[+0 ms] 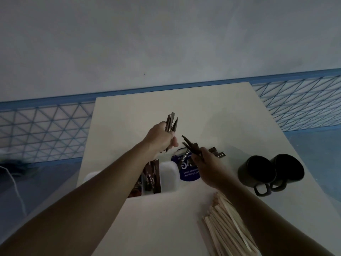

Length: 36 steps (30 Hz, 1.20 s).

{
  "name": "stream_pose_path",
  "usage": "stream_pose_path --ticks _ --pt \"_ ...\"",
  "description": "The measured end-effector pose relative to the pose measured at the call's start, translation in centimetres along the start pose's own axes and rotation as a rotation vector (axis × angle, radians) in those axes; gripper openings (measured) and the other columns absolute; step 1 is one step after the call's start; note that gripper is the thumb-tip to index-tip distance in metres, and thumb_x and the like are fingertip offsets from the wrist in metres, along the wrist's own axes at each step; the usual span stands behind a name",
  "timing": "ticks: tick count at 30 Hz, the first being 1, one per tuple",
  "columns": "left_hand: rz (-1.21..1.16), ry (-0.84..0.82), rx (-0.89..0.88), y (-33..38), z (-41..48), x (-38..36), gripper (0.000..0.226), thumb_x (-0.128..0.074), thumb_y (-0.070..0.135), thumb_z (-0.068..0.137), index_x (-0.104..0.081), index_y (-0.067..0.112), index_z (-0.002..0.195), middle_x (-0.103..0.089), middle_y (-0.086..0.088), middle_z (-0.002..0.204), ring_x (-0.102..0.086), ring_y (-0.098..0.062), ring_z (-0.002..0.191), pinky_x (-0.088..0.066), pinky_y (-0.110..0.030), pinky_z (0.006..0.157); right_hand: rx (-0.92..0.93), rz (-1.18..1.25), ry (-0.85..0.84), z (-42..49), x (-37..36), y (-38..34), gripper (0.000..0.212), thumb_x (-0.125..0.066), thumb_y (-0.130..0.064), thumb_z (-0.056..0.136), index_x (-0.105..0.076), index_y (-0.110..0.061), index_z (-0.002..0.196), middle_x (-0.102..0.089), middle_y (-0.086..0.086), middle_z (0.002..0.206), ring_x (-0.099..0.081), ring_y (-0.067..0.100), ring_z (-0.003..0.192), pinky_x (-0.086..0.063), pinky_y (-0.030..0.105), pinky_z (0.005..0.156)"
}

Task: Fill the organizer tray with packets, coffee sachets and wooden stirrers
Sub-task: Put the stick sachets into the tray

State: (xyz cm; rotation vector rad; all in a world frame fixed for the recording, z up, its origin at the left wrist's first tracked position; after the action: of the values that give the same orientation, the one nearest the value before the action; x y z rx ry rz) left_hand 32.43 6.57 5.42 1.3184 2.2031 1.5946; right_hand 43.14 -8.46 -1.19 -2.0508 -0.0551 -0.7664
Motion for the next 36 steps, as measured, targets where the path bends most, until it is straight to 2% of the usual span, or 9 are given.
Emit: stream_pose_path --ticks 3,5,9,12,19,23,27,32,36 --pt "-0.123 0.009 0.006 -0.7 -1.7 1.2 0.01 -0.049 0.007 0.098 -0.057 0.006 0.105 -0.072 -0.014 0.095 -0.073 -0.022 0.083 -0.059 -0.044 0.086 0.021 0.13 0.032 -0.5 -1.0 -1.4 0.02 -0.044 -0.035 0.103 -0.052 -0.023 0.117 -0.065 0.003 0.096 -0.065 0.015 0.081 -0.053 0.027 0.059" --pt "-0.174 0.02 0.005 -1.3 -2.9 2.2 0.009 -0.051 0.006 0.098 -0.058 0.007 0.104 -0.071 -0.014 0.098 -0.074 -0.02 0.083 -0.058 -0.044 0.084 0.023 0.254 0.032 -0.8 -2.1 -2.4 0.017 -0.044 -0.027 0.103 -0.055 -0.019 0.113 -0.064 0.004 0.089 -0.062 0.016 0.075 -0.05 0.031 0.061" --pt "-0.277 0.082 0.009 -3.1 -5.3 3.8 0.008 -0.057 0.007 0.096 -0.061 0.008 0.103 -0.073 -0.012 0.097 -0.074 -0.019 0.084 -0.06 -0.045 0.081 0.061 0.476 0.035 -1.5 -3.9 -4.6 0.014 -0.046 -0.011 0.101 -0.058 -0.017 0.1 -0.059 -0.001 0.073 -0.055 0.008 0.061 -0.047 0.024 0.056" --pt "-0.334 0.136 0.002 -4.8 -6.9 4.5 0.007 -0.063 0.008 0.093 -0.066 0.009 0.099 -0.075 -0.009 0.091 -0.074 -0.018 0.085 -0.06 -0.047 0.081 0.141 0.579 0.029 -2.0 -4.9 -5.7 0.02 -0.047 -0.001 0.098 -0.061 -0.015 0.101 -0.064 0.0 0.073 -0.061 0.012 0.068 -0.053 0.026 0.066" --pt "-0.274 0.318 -0.032 -8.2 -9.1 3.9 0.007 -0.073 0.017 0.086 -0.072 0.015 0.092 -0.075 -0.003 0.084 -0.073 -0.021 0.08 -0.06 -0.048 0.078 0.141 0.779 0.097 -2.2 -8.0 -7.2 0.011 -0.055 -0.004 0.097 -0.064 -0.01 0.097 -0.067 -0.001 0.072 -0.062 0.015 0.071 -0.052 0.031 0.072" --pt "-0.194 0.414 -0.06 -9.4 -9.6 3.1 0.009 -0.074 0.028 0.085 -0.074 0.023 0.093 -0.075 0.007 0.08 -0.071 -0.008 0.075 -0.059 -0.037 0.073 0.108 0.793 0.139 -2.3 -9.4 -7.5 0.01 -0.059 -0.011 0.097 -0.066 -0.016 0.093 -0.068 -0.003 0.073 -0.063 0.013 0.07 -0.053 0.032 0.07" --pt "-0.122 0.467 -0.075 -10.5 -9.9 2.3 0.013 -0.074 0.036 0.084 -0.075 0.027 0.094 -0.071 0.016 0.077 -0.066 0.003 0.072 -0.047 -0.014 0.058 0.067 0.779 0.176 -2.4 -10.3 -7.3 0.012 -0.061 -0.011 0.096 -0.07 -0.02 0.094 -0.074 0.003 0.086 -0.071 0.021 0.088 -0.058 0.037 0.079" --pt "-0.102 0.491 -0.066 -11.2 -9.7 2.0 0.011 -0.071 0.029 0.087 -0.074 0.021 0.094 -0.071 0.011 0.079 -0.066 -0.002 0.075 -0.05 -0.018 0.063 0.062 0.704 0.213 -2.4 -11.5 -7.0 0.017 -0.064 -0.013 0.093 -0.069 -0.029 0.093 -0.074 -0.001 0.092 -0.071 0.018 0.093 -0.058 0.044 0.084" --pt "-0.052 0.491 -0.071 -11.3 -9.5 2.1 0.012 -0.068 0.024 0.089 -0.074 0.017 0.096 -0.071 0.01 0.083 -0.061 0.004 0.071 -0.041 -0.006 0.057 0.068 0.63 0.175 -2.6 -12.2 -6.7 0.025 -0.061 -0.013 0.091 -0.067 -0.036 0.088 -0.074 0.004 0.093 -0.071 0.025 0.094 -0.055 0.058 0.085"
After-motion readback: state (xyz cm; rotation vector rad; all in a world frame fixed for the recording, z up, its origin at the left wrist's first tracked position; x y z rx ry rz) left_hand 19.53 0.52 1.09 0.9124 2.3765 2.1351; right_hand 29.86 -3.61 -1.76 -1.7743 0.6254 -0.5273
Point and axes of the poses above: each hand's wrist, its own z-axis towards the middle knuckle, its own x-axis out of the back of the hand, y = z × x, the point moved 3 cm from there along z, towards the middle knuckle
